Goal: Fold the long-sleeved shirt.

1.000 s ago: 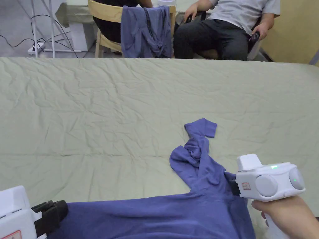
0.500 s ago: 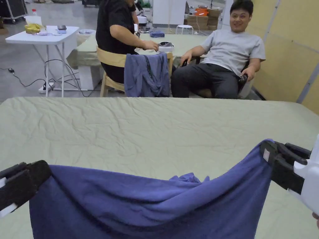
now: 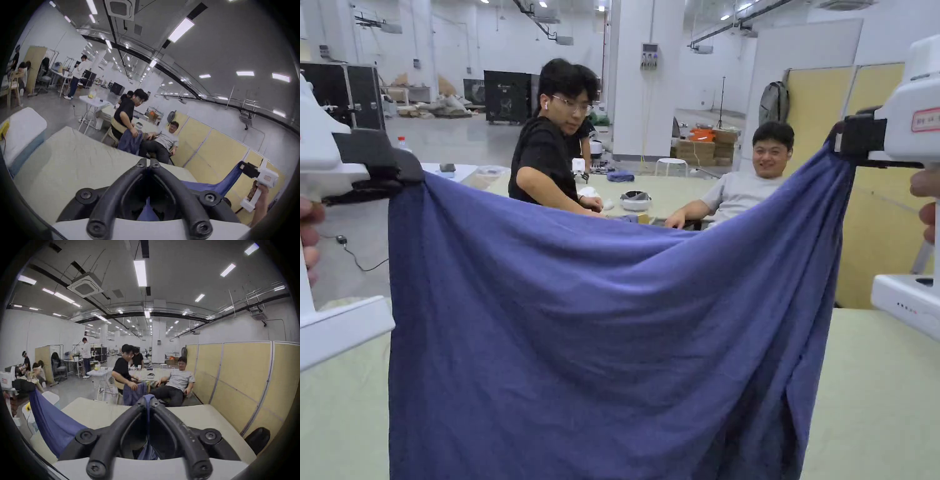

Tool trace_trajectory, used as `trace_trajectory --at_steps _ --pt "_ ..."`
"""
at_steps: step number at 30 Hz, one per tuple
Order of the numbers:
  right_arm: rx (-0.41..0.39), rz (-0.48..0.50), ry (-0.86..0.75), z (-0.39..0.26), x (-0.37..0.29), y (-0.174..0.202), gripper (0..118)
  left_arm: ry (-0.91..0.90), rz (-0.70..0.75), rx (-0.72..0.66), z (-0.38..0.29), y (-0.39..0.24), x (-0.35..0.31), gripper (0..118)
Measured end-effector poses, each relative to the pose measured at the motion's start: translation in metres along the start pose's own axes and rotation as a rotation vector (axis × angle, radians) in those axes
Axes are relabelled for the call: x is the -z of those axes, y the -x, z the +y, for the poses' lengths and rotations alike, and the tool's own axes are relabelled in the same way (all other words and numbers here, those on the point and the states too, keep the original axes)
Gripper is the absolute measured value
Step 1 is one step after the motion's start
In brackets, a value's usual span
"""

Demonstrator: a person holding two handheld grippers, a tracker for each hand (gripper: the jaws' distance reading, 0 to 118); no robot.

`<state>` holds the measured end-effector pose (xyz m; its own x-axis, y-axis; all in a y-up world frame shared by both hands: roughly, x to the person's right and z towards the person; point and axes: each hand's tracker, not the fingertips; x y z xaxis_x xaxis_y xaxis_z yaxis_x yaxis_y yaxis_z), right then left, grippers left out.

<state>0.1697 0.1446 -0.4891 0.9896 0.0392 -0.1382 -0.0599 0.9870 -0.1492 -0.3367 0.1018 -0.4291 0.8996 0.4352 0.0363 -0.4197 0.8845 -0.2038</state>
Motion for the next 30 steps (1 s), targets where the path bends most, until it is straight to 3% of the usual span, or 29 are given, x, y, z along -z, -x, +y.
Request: trace_trajectory --at_steps 10,17,23,30 --pt "0.002 -0.045 0.026 0.100 0.116 -0.018 4 -0.052 0.151 0.086 0.106 -0.002 0.099 0" --pt "0.015 -0.106 -0.008 0.120 0.171 -0.022 4 -0.041 0.201 0.079 0.113 -0.010 0.166 0" --pt "-0.037 -0.158 0.083 0.079 0.236 -0.014 4 -0.004 0.248 0.109 0.080 0.005 0.221 0" --pt "-0.069 -0.159 0.306 -0.069 0.308 -0.005 4 0.151 0.288 0.174 -0.016 0.068 0.312 0"
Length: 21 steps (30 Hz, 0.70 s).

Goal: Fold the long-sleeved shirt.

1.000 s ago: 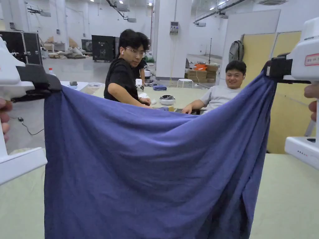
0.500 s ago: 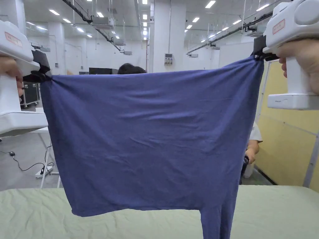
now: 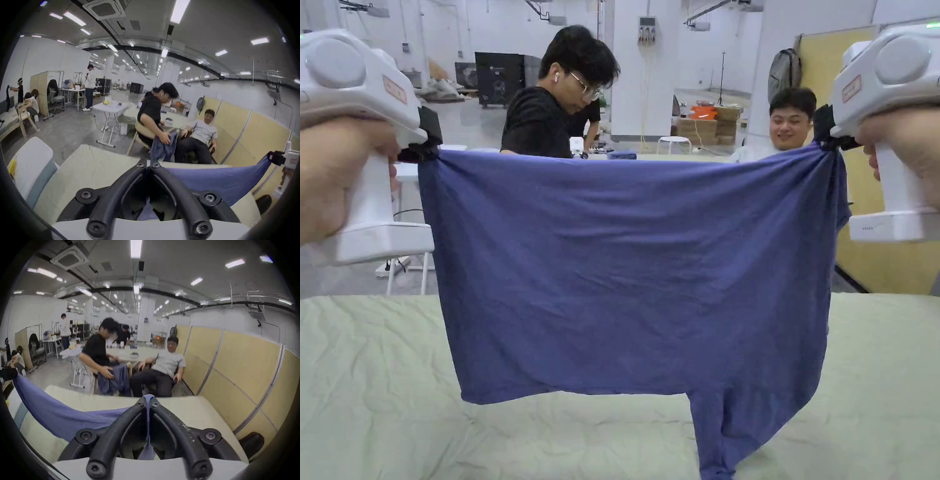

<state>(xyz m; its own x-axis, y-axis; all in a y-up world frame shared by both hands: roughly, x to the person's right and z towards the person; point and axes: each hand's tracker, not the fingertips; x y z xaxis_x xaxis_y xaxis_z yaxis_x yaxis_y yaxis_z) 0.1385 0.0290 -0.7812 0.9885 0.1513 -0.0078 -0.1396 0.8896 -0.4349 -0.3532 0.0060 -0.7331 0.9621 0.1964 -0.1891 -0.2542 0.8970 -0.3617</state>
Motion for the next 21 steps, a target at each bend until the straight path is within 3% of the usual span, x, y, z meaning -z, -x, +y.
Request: trace_trajectory --at_steps 6,11,16,21 --pt "0.005 0.061 0.243 -0.140 0.090 0.028 4 0.205 0.037 0.035 -0.121 0.027 0.084 0" --pt "-0.017 0.079 0.418 -0.233 0.117 0.041 4 0.352 0.064 0.033 -0.205 0.047 0.111 0" --pt "-0.016 0.109 0.466 -0.278 0.105 0.029 4 0.403 0.064 0.049 -0.252 0.067 0.092 0" --pt "-0.011 0.164 0.450 -0.308 0.048 0.010 4 0.468 0.023 0.043 -0.291 0.082 0.025 0"
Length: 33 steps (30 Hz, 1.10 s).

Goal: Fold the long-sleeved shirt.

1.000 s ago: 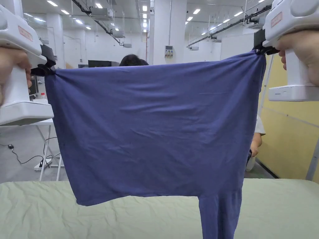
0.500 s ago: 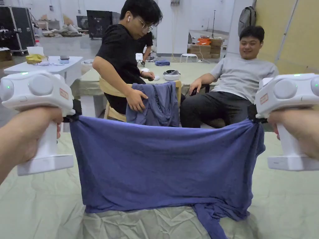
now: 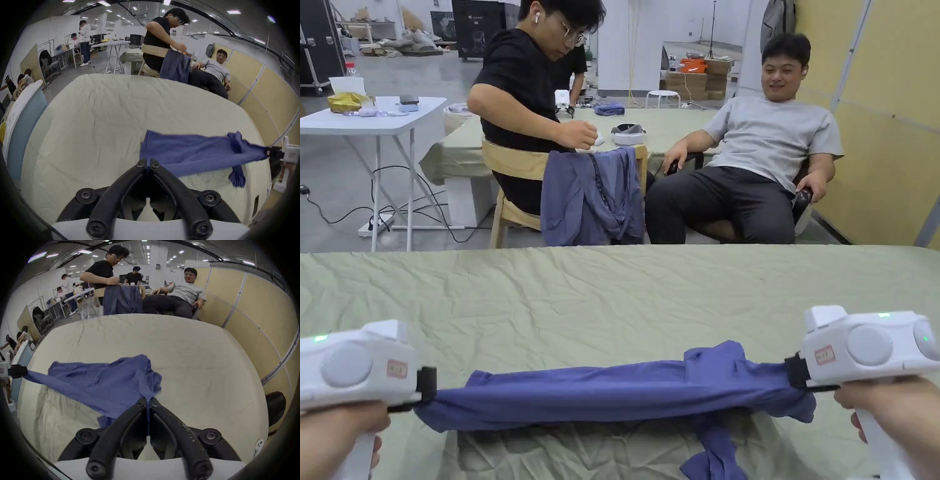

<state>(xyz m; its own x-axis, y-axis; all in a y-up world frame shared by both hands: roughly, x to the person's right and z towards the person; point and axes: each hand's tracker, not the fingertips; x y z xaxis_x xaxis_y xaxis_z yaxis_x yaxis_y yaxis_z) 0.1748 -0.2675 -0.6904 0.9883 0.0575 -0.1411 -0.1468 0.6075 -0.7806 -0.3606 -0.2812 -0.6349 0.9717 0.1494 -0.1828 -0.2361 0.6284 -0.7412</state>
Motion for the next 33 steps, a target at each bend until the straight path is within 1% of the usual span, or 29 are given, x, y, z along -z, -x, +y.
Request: trace_trajectory --at_steps 2,5,8,12,15,17,20,22,24,26,28,29,30,31,32,33 --pt "-0.013 0.011 0.001 -0.027 -0.025 0.000 4 0.017 -0.015 0.007 -0.030 0.004 -0.024 0" --pt "-0.002 0.024 -0.004 -0.071 -0.064 -0.005 4 0.038 -0.047 0.004 -0.078 0.012 -0.066 0" --pt "-0.024 0.024 -0.001 -0.124 -0.100 -0.003 4 0.069 -0.053 0.023 -0.125 0.018 -0.104 0" --pt "-0.031 0.047 0.037 -0.198 -0.136 0.000 4 0.121 -0.044 0.071 -0.191 0.021 -0.151 0" --pt "-0.025 0.054 0.066 -0.247 -0.156 0.005 4 0.147 -0.045 0.069 -0.231 0.023 -0.179 0" --pt "-0.046 0.051 0.095 -0.275 -0.166 0.009 4 0.162 -0.041 0.081 -0.254 0.024 -0.195 0" --pt "-0.071 0.048 0.137 -0.312 -0.176 0.012 4 0.204 -0.039 0.120 -0.285 0.025 -0.214 0" --pt "-0.076 0.045 0.161 -0.332 -0.179 0.015 4 0.239 -0.034 0.145 -0.303 0.035 -0.211 0" --pt "-0.084 0.050 0.192 -0.347 -0.177 0.017 4 0.277 -0.027 0.112 -0.317 0.041 -0.208 0" --pt "-0.088 0.034 0.244 -0.355 -0.171 0.018 4 0.316 -0.013 0.072 -0.326 0.047 -0.203 0" --pt "-0.088 0.020 0.247 -0.359 -0.165 0.018 5 0.314 -0.015 0.052 -0.329 0.052 -0.198 2" --pt "-0.080 0.025 0.247 -0.358 -0.163 0.016 10 0.309 -0.046 0.008 -0.329 0.052 -0.198 11" --pt "-0.060 0.041 0.241 -0.358 -0.163 0.013 41 0.298 -0.070 -0.031 -0.327 0.055 -0.197 57" --pt "-0.040 0.033 0.234 -0.357 -0.162 0.013 82 0.278 -0.065 -0.055 -0.325 0.054 -0.199 99" --pt "-0.026 -0.017 0.223 -0.355 -0.162 0.012 118 0.237 -0.012 -0.042 -0.323 0.053 -0.201 118" --pt "-0.022 -0.022 0.187 -0.355 -0.165 0.012 116 0.174 0.037 -0.033 -0.320 0.048 -0.208 111"
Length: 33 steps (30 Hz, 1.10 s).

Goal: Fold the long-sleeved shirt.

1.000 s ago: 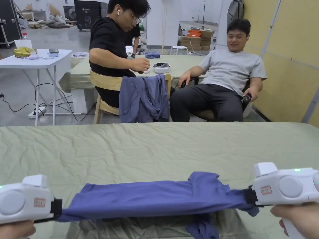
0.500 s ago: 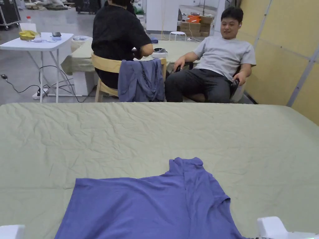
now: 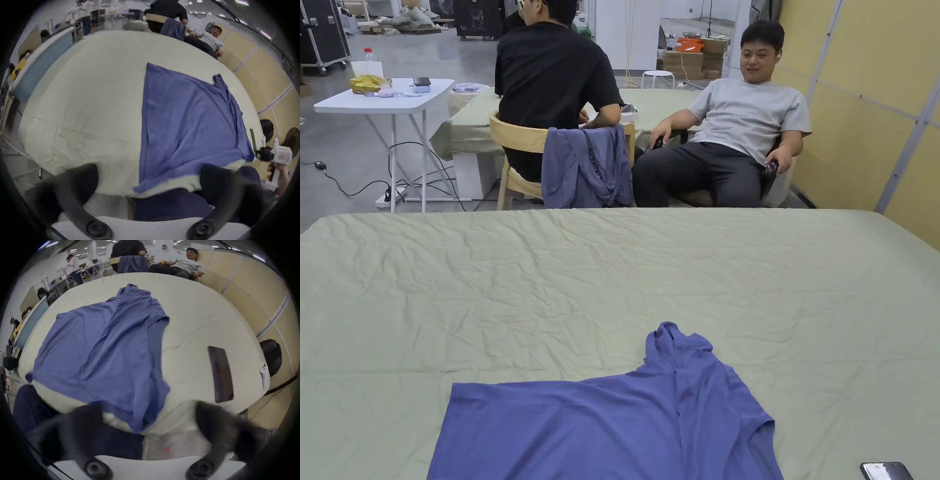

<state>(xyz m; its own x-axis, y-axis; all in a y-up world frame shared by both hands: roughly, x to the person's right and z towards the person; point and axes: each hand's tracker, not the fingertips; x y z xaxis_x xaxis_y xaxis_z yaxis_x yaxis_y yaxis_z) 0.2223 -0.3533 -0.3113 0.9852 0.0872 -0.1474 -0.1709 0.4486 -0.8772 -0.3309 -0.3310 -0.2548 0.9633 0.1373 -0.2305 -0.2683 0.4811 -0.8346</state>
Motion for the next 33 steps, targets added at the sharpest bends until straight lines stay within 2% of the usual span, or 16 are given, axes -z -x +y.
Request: trace_trajectory --at_steps 1,5,6,7,8,10,11,12,14,23,24,25,26,27,29,33 --pt "-0.005 0.059 -0.132 0.000 -0.013 -0.003 112 -0.089 -0.070 -0.007 0.004 -0.004 -0.012 109" --pt "0.101 0.026 -0.137 0.009 -0.023 -0.005 116 -0.111 -0.078 -0.016 0.004 -0.018 -0.030 111" --pt "0.106 0.033 -0.146 0.009 -0.024 -0.005 112 -0.101 -0.100 -0.024 0.004 -0.022 -0.031 110" --pt "0.114 0.042 -0.158 0.009 -0.026 -0.004 95 -0.087 -0.119 -0.030 0.002 -0.026 -0.031 102" --pt "0.115 0.062 -0.165 0.008 -0.030 -0.003 86 -0.061 -0.140 -0.021 0.004 -0.027 -0.029 96" --pt "0.090 0.075 -0.185 0.011 -0.035 0.007 61 -0.039 -0.138 0.030 0.003 -0.037 -0.029 74" --pt "0.083 0.081 -0.185 0.011 -0.035 0.010 6 -0.029 -0.105 0.063 0.003 -0.042 -0.024 17" --pt "0.076 0.040 -0.196 0.010 -0.033 0.013 2 -0.042 -0.104 0.045 0.000 -0.045 -0.022 0" --pt "0.062 0.086 -0.205 0.011 -0.031 0.016 2 -0.022 -0.152 0.071 0.004 -0.049 -0.015 0" --pt "0.093 0.097 -0.222 0.034 -0.022 0.013 2 -0.038 -0.184 0.023 0.074 -0.052 0.028 0" --pt "0.095 0.097 -0.219 0.036 -0.020 0.013 2 -0.040 -0.189 0.010 0.087 -0.052 0.039 4" --pt "0.098 0.103 -0.210 0.040 -0.018 0.012 2 -0.059 -0.194 -0.026 0.105 -0.050 0.054 24" --pt "0.106 0.109 -0.206 0.041 -0.017 0.012 2 -0.071 -0.172 -0.027 0.126 -0.049 0.072 67" --pt "0.112 0.116 -0.200 0.041 -0.015 0.011 2 -0.072 -0.147 -0.028 0.148 -0.048 0.094 118" --pt "0.120 0.125 -0.182 0.041 -0.012 0.011 2 -0.117 -0.097 -0.020 0.182 -0.047 0.133 109" --pt "0.138 0.126 -0.133 0.033 -0.002 0.006 2 -0.076 0.056 0.050 0.228 -0.045 0.220 108"
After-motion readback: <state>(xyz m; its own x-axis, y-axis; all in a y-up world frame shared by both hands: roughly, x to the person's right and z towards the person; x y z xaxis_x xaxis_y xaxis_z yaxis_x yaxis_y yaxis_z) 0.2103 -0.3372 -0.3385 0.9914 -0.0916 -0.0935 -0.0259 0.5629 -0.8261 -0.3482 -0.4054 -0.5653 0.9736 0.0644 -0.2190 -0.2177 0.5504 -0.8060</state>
